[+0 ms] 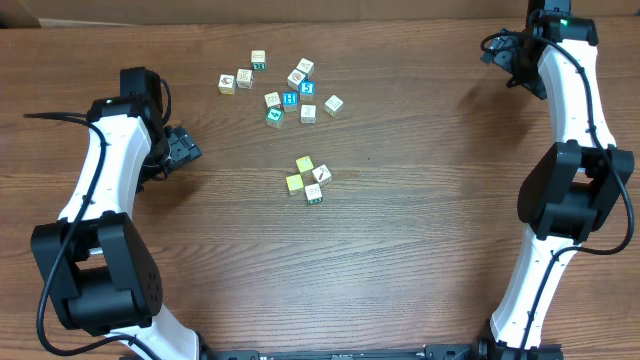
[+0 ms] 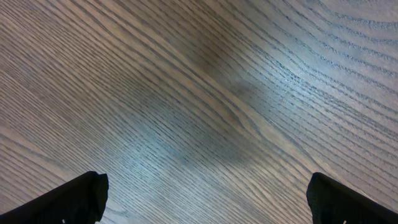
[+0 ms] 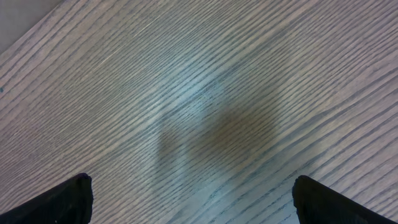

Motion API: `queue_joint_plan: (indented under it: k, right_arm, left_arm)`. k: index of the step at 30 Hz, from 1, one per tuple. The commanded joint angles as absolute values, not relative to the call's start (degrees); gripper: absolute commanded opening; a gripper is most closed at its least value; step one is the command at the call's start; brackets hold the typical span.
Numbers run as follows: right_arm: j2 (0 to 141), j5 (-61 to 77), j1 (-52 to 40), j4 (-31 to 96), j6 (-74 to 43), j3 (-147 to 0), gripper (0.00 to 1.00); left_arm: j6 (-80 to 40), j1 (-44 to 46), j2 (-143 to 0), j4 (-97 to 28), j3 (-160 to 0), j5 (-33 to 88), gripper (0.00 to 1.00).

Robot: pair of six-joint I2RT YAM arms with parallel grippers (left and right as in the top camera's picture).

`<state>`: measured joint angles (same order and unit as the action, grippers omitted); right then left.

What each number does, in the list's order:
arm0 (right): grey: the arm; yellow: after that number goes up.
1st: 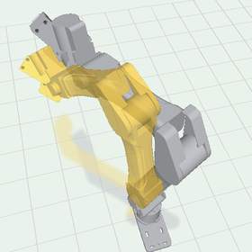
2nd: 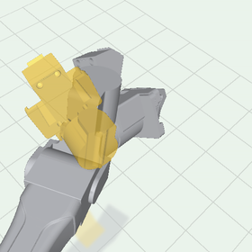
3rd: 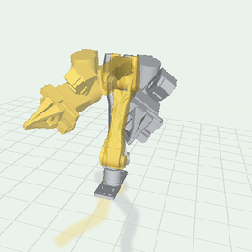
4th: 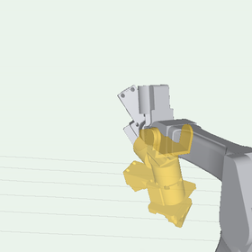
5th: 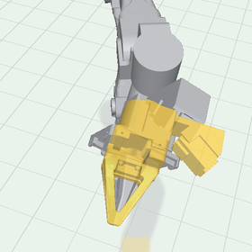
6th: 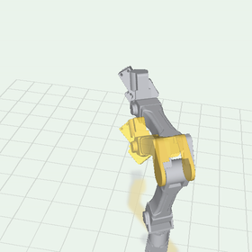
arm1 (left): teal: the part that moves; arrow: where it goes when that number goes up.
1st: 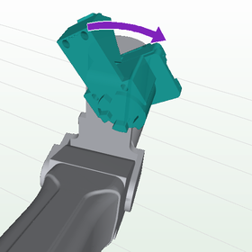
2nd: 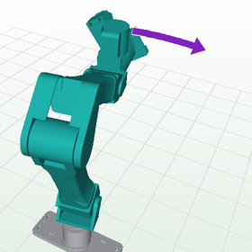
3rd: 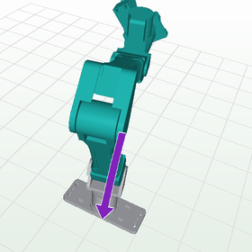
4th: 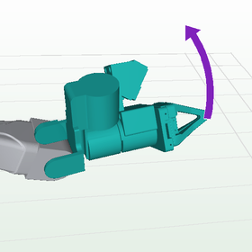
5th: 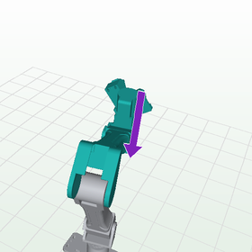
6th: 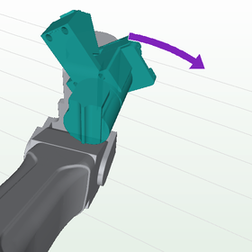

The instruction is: Form a circle

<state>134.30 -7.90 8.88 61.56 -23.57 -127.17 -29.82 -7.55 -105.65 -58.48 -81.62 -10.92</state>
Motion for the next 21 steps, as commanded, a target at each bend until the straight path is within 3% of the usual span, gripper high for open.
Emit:
queue_joint_plan:
  k: [1,10,21]
  right_arm:
    - [132.9,-8.3,8.8,61.4,-23.6,-127.9,1.0]
    - [132.9,-8.3,8.8,61.4,-23.6,-127.9,1.0]
    - [132.9,-8.3,8.8,61.4,-23.6,-127.9,1.0]
  left_arm:
    - [-29.6,-7.5,-104.2,-58.4,-81.2,-10.7,0.99]
    - [-29.6,-7.5,-100.4,-58.4,-81.2,-10.7,1.0]
    - [-29.6,-7.5,-86.1,-58.4,-81.2,-10.7,1.0]
